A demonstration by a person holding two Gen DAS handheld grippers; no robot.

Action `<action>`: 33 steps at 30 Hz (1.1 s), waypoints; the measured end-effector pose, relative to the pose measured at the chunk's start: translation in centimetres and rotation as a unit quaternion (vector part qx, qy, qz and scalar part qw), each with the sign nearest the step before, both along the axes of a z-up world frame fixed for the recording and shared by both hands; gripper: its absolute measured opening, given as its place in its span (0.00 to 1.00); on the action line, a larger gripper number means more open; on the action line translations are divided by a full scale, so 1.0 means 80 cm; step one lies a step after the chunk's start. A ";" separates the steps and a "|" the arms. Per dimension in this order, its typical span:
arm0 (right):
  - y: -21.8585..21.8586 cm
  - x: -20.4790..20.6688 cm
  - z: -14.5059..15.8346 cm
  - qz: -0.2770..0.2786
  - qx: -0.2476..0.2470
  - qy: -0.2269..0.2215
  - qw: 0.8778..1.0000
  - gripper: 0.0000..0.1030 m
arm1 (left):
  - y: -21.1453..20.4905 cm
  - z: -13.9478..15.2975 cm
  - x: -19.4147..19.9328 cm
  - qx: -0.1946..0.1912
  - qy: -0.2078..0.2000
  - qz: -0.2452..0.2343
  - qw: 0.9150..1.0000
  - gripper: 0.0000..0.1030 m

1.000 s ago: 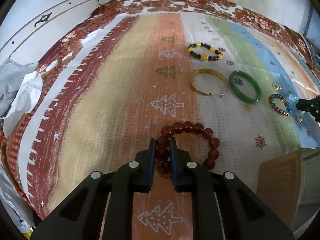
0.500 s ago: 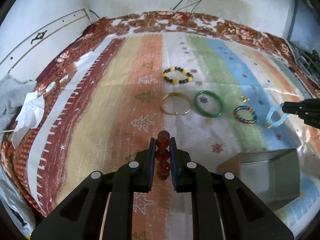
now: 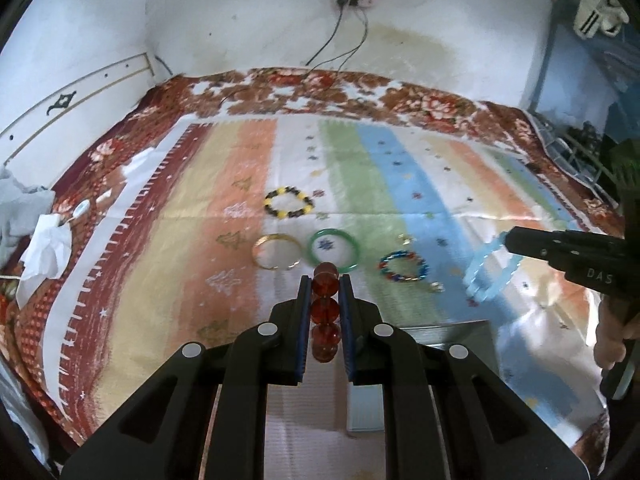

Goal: Organize jewelry
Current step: 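Carry both bracelets over the silver tin and open both tools to drop them in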

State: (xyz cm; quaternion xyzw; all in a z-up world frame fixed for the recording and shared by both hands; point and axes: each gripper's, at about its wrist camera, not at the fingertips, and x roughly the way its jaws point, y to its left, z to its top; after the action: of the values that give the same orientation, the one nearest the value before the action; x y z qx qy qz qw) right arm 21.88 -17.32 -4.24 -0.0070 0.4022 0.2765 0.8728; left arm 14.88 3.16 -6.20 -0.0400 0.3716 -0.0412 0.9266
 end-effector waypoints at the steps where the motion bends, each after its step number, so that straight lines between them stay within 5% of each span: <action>1: 0.000 -0.004 0.003 -0.001 0.007 -0.001 1.000 0.12 | -0.003 0.002 -0.003 -0.007 -0.003 -0.003 1.000 0.12; 33: 0.040 -0.070 0.000 0.064 0.001 0.020 0.998 0.12 | -0.043 0.006 -0.036 -0.016 -0.001 -0.068 0.998 0.13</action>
State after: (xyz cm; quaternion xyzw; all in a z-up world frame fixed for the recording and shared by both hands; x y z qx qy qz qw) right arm 16.28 -14.12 -4.23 -0.0266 0.4176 0.3328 0.8451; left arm 11.96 -0.27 -5.74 -0.0299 0.3721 -0.1099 0.9212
